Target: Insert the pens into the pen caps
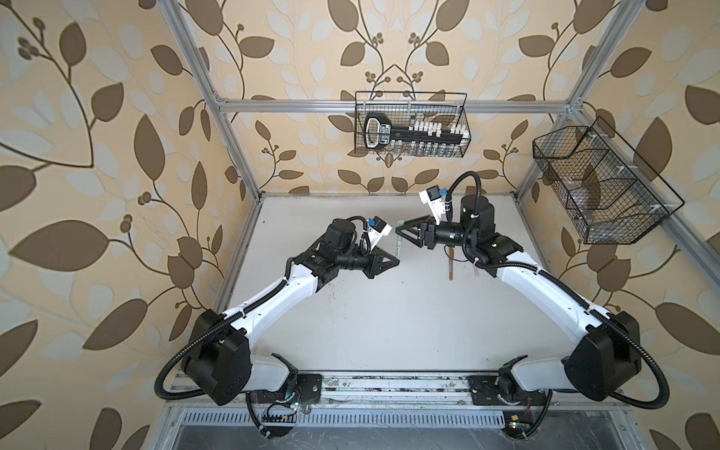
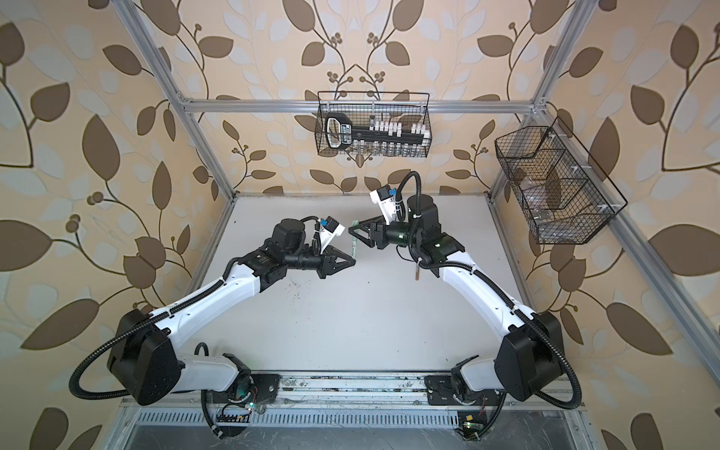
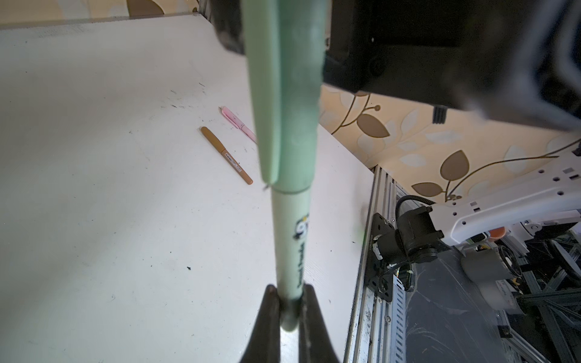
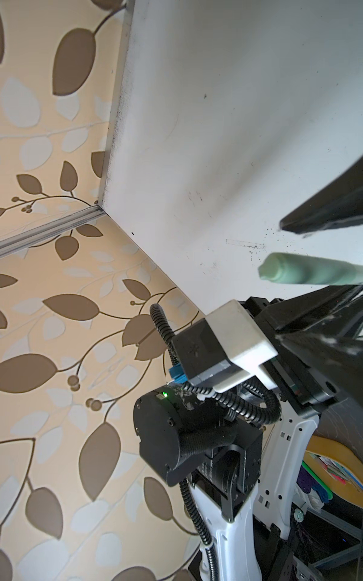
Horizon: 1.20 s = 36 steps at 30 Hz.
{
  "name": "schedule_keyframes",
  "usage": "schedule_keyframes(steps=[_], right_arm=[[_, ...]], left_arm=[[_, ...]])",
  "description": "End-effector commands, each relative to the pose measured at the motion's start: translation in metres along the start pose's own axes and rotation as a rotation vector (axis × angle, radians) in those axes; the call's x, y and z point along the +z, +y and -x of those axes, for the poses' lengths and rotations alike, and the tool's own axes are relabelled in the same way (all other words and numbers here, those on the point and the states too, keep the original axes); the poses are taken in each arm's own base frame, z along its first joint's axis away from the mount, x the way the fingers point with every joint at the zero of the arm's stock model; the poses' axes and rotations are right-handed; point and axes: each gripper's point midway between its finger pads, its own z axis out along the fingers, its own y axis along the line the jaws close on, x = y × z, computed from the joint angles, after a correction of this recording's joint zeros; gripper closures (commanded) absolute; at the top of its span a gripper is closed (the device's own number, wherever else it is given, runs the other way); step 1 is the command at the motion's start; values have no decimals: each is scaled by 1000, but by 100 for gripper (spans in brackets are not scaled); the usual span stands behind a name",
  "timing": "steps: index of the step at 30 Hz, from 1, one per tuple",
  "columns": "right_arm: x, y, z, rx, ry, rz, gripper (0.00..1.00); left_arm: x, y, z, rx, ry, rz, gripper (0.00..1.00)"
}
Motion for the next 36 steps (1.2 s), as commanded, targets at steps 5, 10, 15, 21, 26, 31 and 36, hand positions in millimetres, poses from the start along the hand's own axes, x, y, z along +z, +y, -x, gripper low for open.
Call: schedule_keyframes(steps=[5,10,15,21,26,31,36], right_arm=[[14,-4,-10,-19,64,4,52],[17,-2,-10,-20,63,18,63],[19,1,-9,-17,60,38,91],[15,-3,-7,22,50,41,100],[-8,-7,8,60,-42,7,100],[-34,-9,15,120,-187,-6,100],[-48,-3,12,148,-255,3,100]], left_arm=[[-8,-16,11,50,-29,-39,100],[-8,-16,11,56,-26,-34,100],[-8,-15,14,60,-30,-24,100],[-10,-17,25,63,-37,-18,66],[-14,-20,26,55,-35,-12,28],[-18,-16,21,26,-49,16,21],[-15,-17,21,7,-65,-5,20]])
